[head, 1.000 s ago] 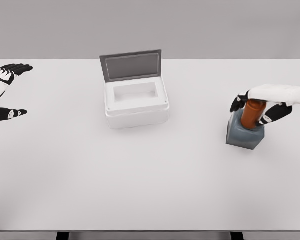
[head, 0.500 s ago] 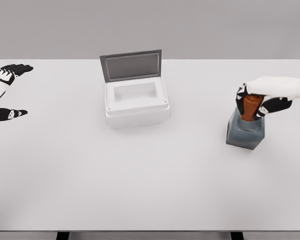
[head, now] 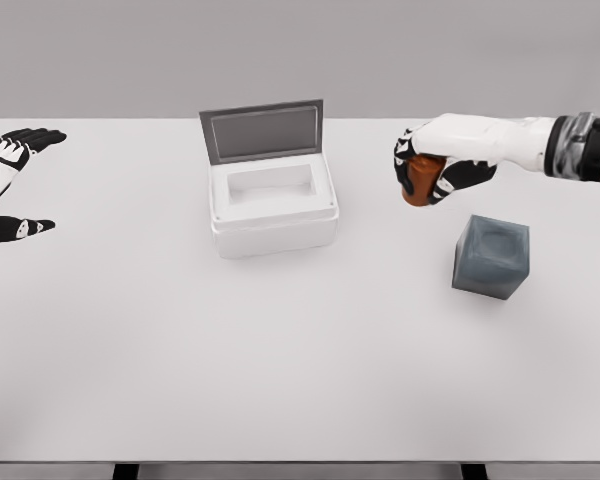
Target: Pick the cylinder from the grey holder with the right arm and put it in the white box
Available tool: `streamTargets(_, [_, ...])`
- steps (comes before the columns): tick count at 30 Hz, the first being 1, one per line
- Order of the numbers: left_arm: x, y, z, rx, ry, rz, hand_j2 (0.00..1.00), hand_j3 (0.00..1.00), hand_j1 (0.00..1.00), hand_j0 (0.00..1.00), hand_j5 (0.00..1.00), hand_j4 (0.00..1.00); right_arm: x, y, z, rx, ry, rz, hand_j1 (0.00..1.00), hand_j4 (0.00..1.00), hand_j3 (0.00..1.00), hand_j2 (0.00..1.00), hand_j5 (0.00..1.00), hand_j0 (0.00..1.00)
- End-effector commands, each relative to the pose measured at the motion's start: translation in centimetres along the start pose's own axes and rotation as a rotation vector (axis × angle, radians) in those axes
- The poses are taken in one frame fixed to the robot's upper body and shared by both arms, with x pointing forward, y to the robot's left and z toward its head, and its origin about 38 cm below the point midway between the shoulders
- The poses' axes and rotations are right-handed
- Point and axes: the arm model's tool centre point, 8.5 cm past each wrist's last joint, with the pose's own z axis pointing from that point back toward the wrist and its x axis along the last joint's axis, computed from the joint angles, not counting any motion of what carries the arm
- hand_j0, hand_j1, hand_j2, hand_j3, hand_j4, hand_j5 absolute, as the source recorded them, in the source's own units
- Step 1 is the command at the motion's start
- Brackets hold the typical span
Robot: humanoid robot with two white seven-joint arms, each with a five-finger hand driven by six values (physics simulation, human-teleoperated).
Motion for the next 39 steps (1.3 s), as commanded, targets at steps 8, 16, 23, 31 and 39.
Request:
streamTargets(8, [0.0, 0.1, 0.0, 0.005, 0.001, 0.003, 1.00, 1.00, 1.00, 1.00, 1.00, 1.00, 1.9, -1.5, -7.4, -0.034, -0.058, 0.021, 0.22, 0.22, 0.22, 0.22, 0.22, 0.22])
streamTargets(16, [0.0, 0.1, 0.0, 0.005, 0.001, 0.003, 1.00, 1.00, 1.00, 1.00, 1.00, 1.00, 3.3, -3.3, -9.5, -0.059, -0.086, 0.032, 0.22, 0.22, 0.22, 0.22, 0.22, 0.22])
streamTargets(23, [0.0, 0.2, 0.0, 0.006, 0.000, 0.003, 1.00, 1.00, 1.00, 1.00, 1.00, 1.00, 4.0, -3.8, -11.4, -0.060, -0.090, 0.041, 0.22, 0.22, 0.22, 0.22, 0.22, 0.22])
streamTargets(31, [0.0, 0.2, 0.0, 0.005, 0.000, 0.001, 1.00, 1.00, 1.00, 1.00, 1.00, 1.00, 3.8, -3.7, -12.0, -0.054, -0.076, 0.039, 0.22, 0.22, 0.22, 0.22, 0.22, 0.22])
streamTargets(39, [0.0, 0.2, 0.0, 0.005, 0.000, 0.001, 1.00, 1.00, 1.00, 1.00, 1.00, 1.00, 3.4, -3.7, -12.6, -0.045, -0.058, 0.040, 0.22, 0.22, 0.22, 0.22, 0.22, 0.22])
